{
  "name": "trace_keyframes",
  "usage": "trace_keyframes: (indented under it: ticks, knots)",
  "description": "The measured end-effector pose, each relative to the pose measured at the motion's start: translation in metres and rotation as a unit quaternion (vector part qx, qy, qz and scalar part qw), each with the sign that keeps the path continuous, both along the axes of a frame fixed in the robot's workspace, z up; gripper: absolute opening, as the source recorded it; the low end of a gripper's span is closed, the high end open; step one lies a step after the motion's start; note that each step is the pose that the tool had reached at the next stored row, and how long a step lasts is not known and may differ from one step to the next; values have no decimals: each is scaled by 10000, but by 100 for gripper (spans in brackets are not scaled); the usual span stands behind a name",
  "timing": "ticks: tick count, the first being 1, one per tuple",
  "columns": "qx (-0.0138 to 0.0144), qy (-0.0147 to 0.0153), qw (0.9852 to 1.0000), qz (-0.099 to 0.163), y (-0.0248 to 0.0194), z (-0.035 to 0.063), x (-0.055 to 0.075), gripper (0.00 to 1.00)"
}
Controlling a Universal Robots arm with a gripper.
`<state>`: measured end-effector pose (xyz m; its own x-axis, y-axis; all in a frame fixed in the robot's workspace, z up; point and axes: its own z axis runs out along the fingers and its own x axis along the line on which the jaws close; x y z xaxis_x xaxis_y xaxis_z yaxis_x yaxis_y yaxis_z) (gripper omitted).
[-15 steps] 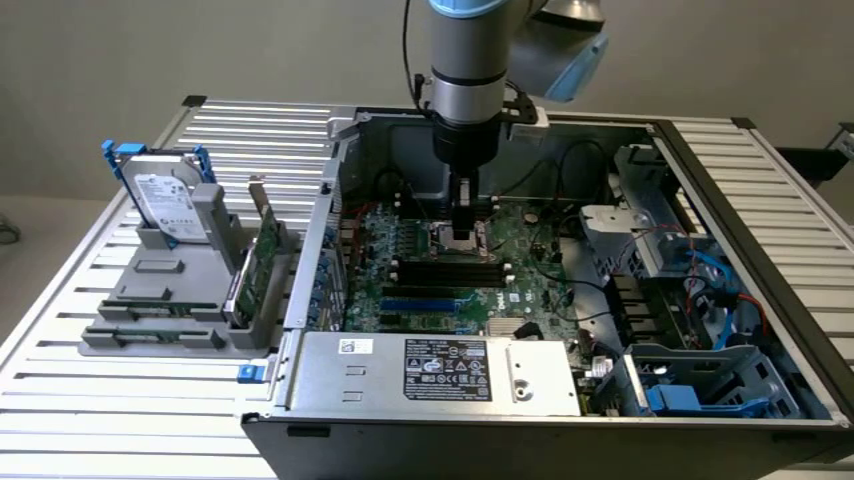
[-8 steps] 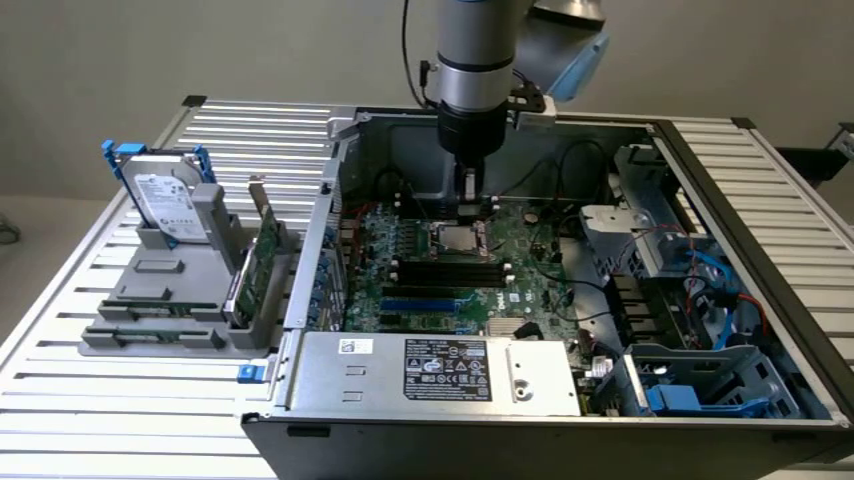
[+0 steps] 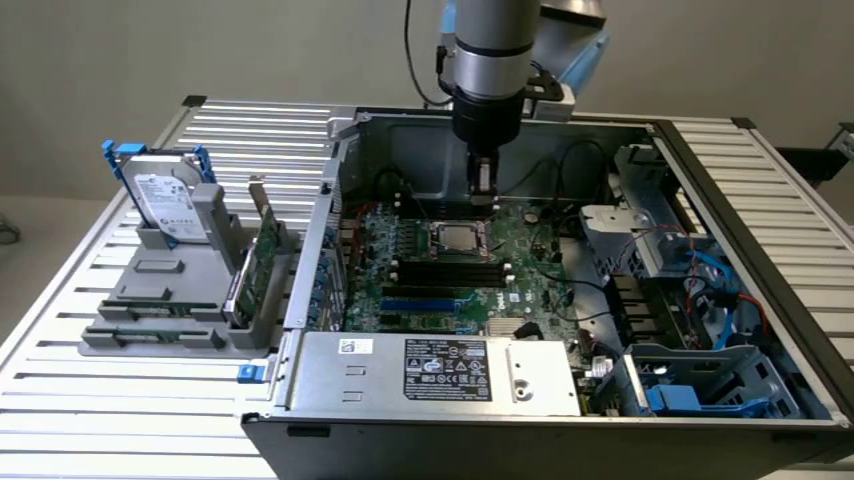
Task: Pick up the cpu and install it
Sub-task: 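Place the cpu into insertion slot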
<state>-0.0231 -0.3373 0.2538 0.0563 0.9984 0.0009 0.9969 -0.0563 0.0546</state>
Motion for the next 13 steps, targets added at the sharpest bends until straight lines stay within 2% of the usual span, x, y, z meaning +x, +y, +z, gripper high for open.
trace_keyframes:
  ticks: [11, 13]
  knots:
    - [0, 44, 10000, 0, 0, 36, 418, 11]
    - [0, 55, 10000, 0, 0, 79, 477, 11]
